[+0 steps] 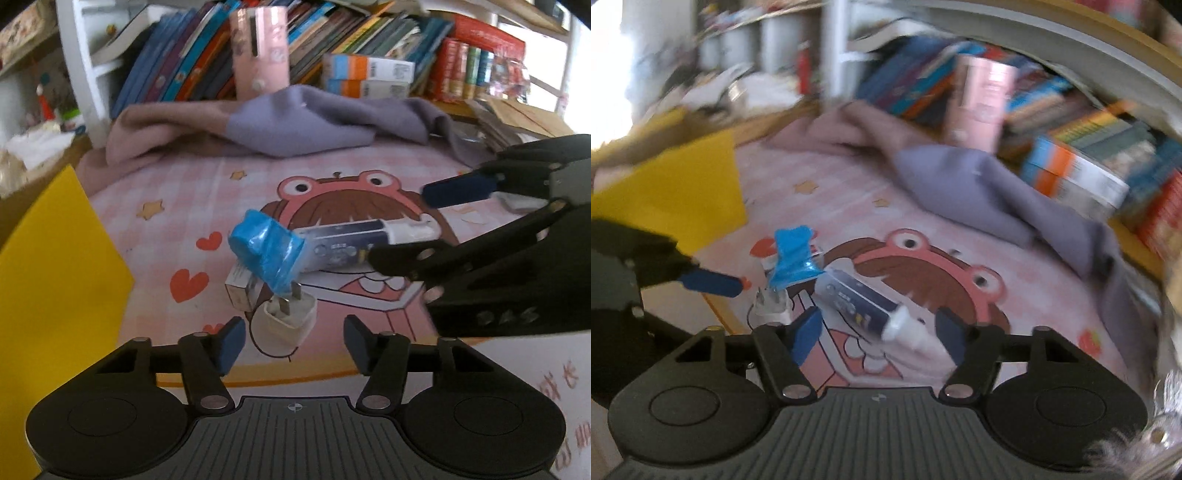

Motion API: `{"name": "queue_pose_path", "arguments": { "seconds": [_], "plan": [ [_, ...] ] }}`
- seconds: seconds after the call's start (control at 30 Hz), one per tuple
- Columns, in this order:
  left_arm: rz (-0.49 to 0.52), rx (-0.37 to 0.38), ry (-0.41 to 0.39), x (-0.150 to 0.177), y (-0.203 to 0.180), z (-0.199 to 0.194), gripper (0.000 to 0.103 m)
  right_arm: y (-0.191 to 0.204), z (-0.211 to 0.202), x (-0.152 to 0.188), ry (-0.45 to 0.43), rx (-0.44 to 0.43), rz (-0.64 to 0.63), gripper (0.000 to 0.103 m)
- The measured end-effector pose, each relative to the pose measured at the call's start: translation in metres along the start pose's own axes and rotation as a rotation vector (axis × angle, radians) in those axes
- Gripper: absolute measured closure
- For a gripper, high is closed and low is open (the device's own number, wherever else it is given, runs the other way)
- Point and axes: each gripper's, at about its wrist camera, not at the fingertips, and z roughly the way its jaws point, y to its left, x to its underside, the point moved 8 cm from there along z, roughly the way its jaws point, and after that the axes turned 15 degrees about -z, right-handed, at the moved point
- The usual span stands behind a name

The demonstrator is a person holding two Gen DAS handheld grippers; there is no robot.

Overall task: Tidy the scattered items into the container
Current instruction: 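Grasp the white charger with the left tool while the right tool grasps the blue-capped tube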

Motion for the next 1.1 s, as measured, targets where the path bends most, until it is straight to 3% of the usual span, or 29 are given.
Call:
{"name": "queue_pose_path", "arguments": {
  "seconds": [0.1,0.2,0.37,0.47,0.63,0.87,1.1],
  "plan": [
    [-0.031,-0.02,0.007,0.0,0.003,0.009,0.046,0.007,0.021,-0.005,0.004,-0.037,-0.105,0.048],
    [-0.05,-0.037,-0.002,-0.001,0.005,0.014,0.053,0.009,0.038,-0.009,0.003,-0.069,-0.17,0.049],
    [-0.052,-0.031,-0.027,-0.005,0.007,0.016,0.058,0.003,0.061,-0.01,0.021,-0.12,-0.179,0.051],
    [-0.026,-0.005,-0.037,-0.004,0.002,0.016,0.071,0.002,0.069,-0.006,0.048,-0.157,-0.152,0.053],
    [0.004,0.029,-0.015,0.002,-0.004,0.011,0.073,0.003,0.059,0.001,0.084,-0.177,-0.111,0.072],
    [0.077,0.059,0.003,0.019,-0.013,-0.001,0.073,0.003,0.022,0.036,0.164,-0.152,0.051,0.073],
    [0.052,0.061,0.006,0.022,-0.013,-0.002,0.073,0.007,0.018,0.04,0.152,-0.127,0.077,0.072]
  ]
}}
